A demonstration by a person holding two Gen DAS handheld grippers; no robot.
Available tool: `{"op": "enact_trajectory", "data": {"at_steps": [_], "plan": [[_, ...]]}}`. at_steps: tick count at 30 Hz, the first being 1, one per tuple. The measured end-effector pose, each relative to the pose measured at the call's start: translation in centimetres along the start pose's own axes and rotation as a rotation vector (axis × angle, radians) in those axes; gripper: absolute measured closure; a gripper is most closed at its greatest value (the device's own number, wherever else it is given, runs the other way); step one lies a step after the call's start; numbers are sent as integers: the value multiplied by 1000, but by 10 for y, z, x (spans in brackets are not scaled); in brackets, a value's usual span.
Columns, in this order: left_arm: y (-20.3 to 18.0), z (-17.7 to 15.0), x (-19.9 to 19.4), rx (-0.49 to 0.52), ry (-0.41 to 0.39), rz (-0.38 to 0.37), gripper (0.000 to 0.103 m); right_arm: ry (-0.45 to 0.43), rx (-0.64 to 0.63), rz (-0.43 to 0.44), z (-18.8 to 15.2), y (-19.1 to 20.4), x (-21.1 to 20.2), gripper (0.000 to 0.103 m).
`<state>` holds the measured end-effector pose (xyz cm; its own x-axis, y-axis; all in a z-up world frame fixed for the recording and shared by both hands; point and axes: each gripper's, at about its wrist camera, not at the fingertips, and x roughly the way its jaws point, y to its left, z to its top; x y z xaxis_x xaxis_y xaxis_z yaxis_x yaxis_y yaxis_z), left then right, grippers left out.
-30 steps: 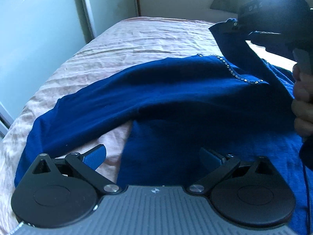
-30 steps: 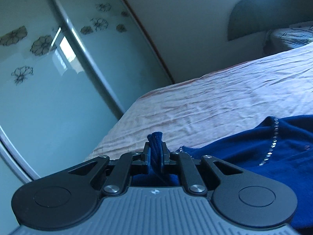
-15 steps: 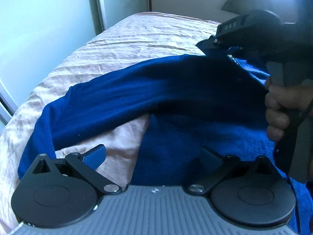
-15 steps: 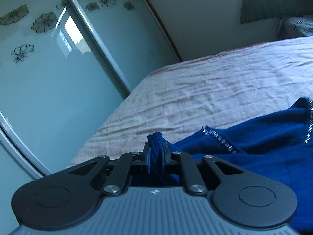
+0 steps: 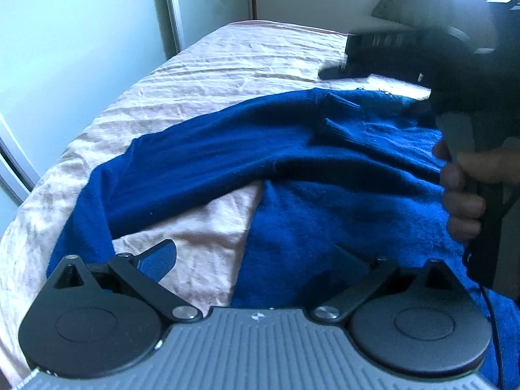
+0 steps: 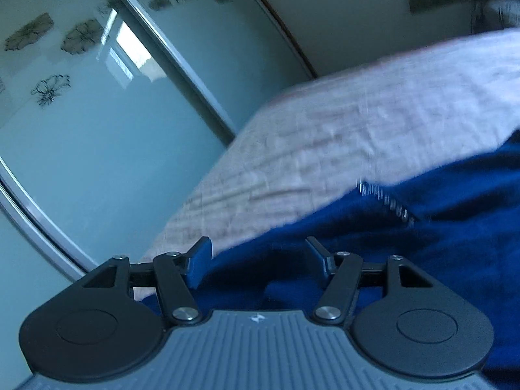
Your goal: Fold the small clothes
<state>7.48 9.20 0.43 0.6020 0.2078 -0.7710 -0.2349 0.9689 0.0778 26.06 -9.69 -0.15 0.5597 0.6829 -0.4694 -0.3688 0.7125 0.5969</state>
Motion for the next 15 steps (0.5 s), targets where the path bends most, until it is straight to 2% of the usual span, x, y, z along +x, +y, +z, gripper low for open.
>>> {"op": "enact_trajectory", "data": {"at_steps": [3, 6, 9, 11, 15], "plan": [[7, 0, -6, 5, -14, 14, 1, 139, 1, -60, -5, -4, 22, 42], [19, -4, -17, 4, -15, 10, 1, 93, -1, -57, -9, 2, 11, 40], [41, -9, -34, -11, -23, -5, 0, 48, -41, 2, -11, 22, -9, 40], [59, -11, -45, -14, -54, 35, 0, 30, -131, 18, -17, 40, -22, 40], [96, -14, -57, -30, -89, 165, 0, 35, -277, 29, -37, 72, -33, 40]]}}
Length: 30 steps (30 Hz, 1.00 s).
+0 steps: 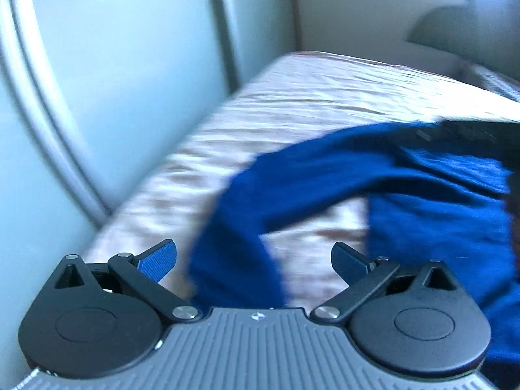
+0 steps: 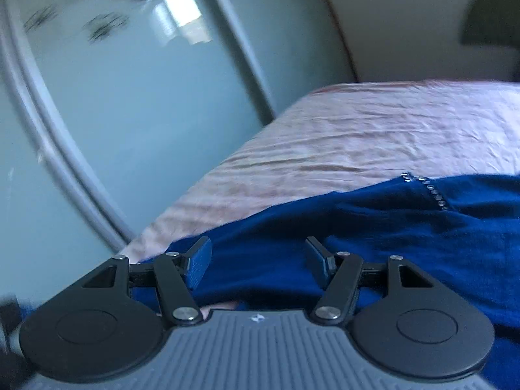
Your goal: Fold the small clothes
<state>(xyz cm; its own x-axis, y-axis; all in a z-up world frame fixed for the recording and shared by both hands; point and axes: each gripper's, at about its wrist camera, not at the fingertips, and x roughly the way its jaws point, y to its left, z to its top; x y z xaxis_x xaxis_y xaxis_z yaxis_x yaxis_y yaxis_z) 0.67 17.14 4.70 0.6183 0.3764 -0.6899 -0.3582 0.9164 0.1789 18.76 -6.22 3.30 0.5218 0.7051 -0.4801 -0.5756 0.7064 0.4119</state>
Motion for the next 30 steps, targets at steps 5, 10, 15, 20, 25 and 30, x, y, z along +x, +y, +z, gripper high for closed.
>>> {"op": "enact_trajectory", "data": {"at_steps": [5, 10, 15, 20, 25, 30], "plan": [[43, -9, 11, -64, 83, 14, 1, 104, -57, 125, -19, 27, 5, 40], [68, -17, 11, -125, 101, 50, 1, 251, -146, 273, -47, 55, 18, 40], [80, -14, 10, -175, 80, 124, 1, 350, -341, 396, -79, 95, 23, 40], [78, -10, 8, -189, 61, 127, 1, 341, -423, 389, -94, 119, 34, 42], [76, -6, 9, -208, 54, 99, 1, 309, -371, 407, -88, 118, 36, 90], [69, 2, 5, -215, 26, 63, 1, 211, -414, 340, -73, 110, 9, 91]]}}
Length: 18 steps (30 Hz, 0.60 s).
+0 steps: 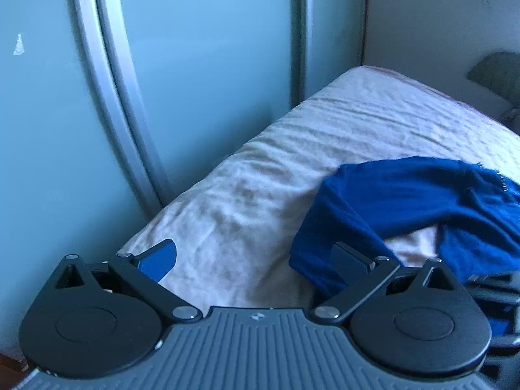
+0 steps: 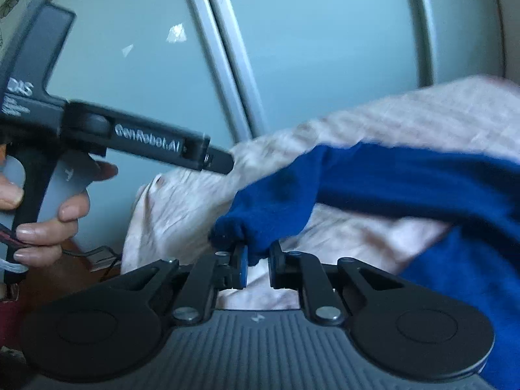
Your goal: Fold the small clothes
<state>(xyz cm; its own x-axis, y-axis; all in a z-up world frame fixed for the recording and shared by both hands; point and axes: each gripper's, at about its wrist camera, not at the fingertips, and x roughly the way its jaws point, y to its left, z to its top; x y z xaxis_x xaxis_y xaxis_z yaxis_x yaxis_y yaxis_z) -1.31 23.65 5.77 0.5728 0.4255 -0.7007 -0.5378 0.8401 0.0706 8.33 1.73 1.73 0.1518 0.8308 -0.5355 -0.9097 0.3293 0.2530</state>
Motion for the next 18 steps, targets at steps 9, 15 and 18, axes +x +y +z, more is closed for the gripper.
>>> {"op": "enact_trajectory", "data": {"at_steps": [9, 15, 18], "plan": [[-52, -7, 3, 103, 22, -134, 1, -3, -138, -365, 6, -33, -77, 91], [-96, -13, 7, 182, 36, -211, 1, 17, -129, -575, -13, -62, -118, 91], [-116, -11, 9, 206, 41, -239, 1, 4, -99, -673, -20, -79, -134, 91]]}}
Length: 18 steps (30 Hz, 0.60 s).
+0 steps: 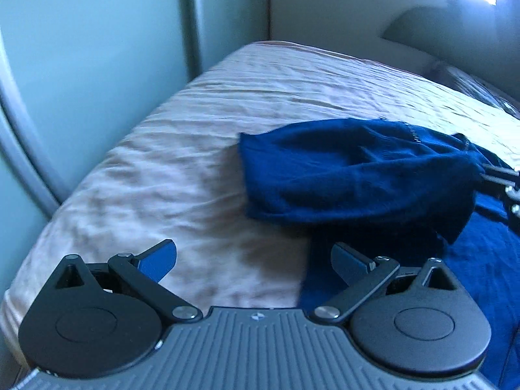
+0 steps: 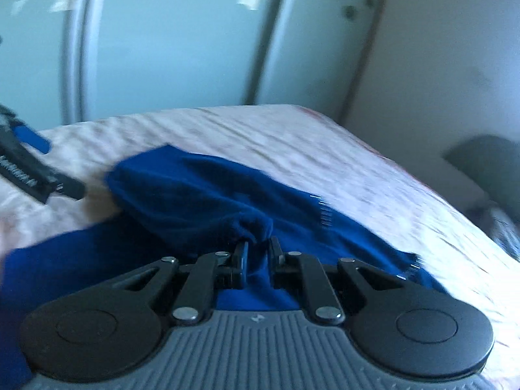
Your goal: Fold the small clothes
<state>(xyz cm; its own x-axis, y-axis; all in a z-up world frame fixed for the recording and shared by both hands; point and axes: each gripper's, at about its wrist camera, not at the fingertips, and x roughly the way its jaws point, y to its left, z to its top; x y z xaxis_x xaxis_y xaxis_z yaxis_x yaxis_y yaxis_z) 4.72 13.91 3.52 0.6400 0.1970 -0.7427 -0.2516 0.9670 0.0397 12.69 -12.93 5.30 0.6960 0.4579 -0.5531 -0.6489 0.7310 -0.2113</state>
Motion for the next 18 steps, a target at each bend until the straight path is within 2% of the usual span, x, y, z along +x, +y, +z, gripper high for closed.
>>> {"op": "enact_trajectory", "data": {"at_steps": [5, 7, 10, 11, 12, 13, 14, 15, 18], "plan": [[-23, 10, 14, 24, 20, -23, 1, -21, 17, -129, -6, -25, -1, 91], [-30, 13, 19, 29, 31, -37, 1, -21, 25, -154, -8, -34, -2, 91], [-36, 13, 20, 37, 33, -51, 1, -14, 171, -51, -17, -60, -1, 90], [-38, 13, 20, 40, 32, -51, 1, -4, 235, 1, -22, -67, 0, 85], [-40, 12, 21, 43, 33, -50, 1, 14, 299, 53, -28, -73, 5, 70], [-42, 12, 22, 45, 38, -50, 1, 26, 345, 87, -33, -77, 8, 62], [-43, 11, 23, 45, 41, -53, 1, 34, 382, 114, -39, -78, 12, 41], [-43, 11, 24, 45, 45, -56, 1, 35, 410, 133, -43, -77, 16, 34], [-47, 10, 26, 51, 54, -58, 1, 54, 483, 181, -51, -73, 28, 36]]}}
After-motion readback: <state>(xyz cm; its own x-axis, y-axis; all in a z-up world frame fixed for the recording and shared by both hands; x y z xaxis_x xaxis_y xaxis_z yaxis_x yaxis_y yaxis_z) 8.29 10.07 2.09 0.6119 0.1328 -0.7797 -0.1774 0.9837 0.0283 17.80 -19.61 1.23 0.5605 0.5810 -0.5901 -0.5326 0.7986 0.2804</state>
